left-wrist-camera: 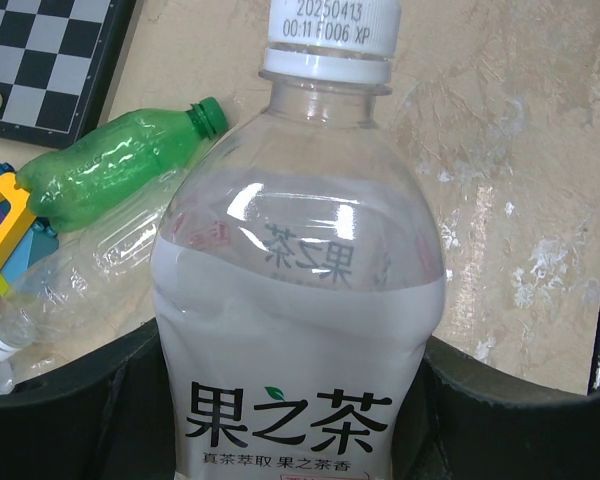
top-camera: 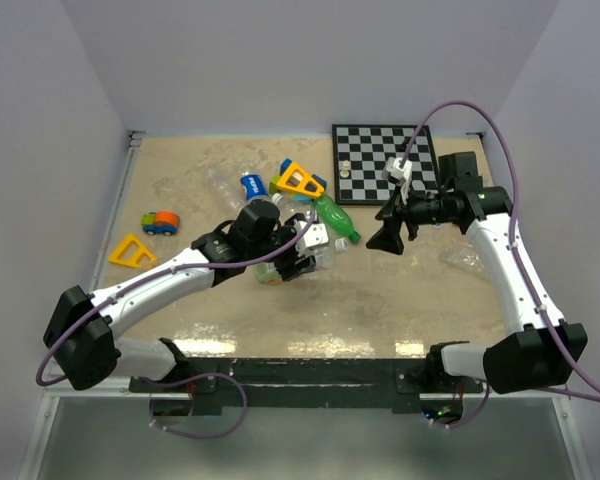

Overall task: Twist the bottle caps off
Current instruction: Unscrew the bottle cap from the plastic bottle.

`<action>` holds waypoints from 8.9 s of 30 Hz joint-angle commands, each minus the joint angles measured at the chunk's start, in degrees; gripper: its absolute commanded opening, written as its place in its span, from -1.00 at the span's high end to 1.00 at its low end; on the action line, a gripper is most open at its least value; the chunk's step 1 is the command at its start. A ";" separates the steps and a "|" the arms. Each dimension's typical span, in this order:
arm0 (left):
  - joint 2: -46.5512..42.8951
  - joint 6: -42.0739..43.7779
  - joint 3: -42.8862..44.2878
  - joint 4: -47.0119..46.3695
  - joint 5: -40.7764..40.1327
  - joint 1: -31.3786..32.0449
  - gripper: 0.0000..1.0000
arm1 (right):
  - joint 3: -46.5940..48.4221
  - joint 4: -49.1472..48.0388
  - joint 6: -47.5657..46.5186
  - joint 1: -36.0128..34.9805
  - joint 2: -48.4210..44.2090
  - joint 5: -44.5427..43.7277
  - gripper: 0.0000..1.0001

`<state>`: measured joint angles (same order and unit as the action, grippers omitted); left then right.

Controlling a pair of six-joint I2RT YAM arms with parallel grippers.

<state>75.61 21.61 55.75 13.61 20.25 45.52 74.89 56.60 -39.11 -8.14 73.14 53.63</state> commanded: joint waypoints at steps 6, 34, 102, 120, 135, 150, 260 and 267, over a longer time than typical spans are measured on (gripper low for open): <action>-1.96 -1.30 0.77 -2.09 -1.00 0.27 0.85 | -0.01 -10.45 19.42 0.41 -0.37 1.75 -0.78; -1.70 -1.83 0.94 -2.27 -1.88 0.27 0.85 | -2.21 -14.59 25.49 -10.05 4.20 0.78 -0.19; -3.28 -0.60 0.86 -0.86 5.51 0.19 0.89 | -4.14 -2.46 -39.82 -10.84 -9.25 0.87 -0.66; -0.82 -4.29 1.47 -1.92 -2.67 0.19 0.96 | -4.75 -21.27 32.43 -10.67 -8.02 -4.67 -0.65; -0.82 -4.91 1.91 -1.83 -3.11 0.27 0.97 | -7.74 -22.76 34.72 -11.37 -2.66 -5.11 -0.47; -1.17 -4.82 1.91 -1.65 -3.38 0.19 0.97 | -5.90 -18.46 28.32 -12.25 -0.55 -0.11 0.71; -2.40 -3.59 1.73 -1.21 -1.09 0.27 0.96 | -3.17 -16.52 26.46 -11.55 0.77 -1.07 -0.11; -2.40 -3.50 1.74 -1.21 -1.00 0.27 0.97 | -3.53 -16.43 26.54 -11.55 0.86 -0.10 0.09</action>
<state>74.98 17.69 56.27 14.44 18.06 45.78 70.02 39.90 -12.10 -19.75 73.97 50.87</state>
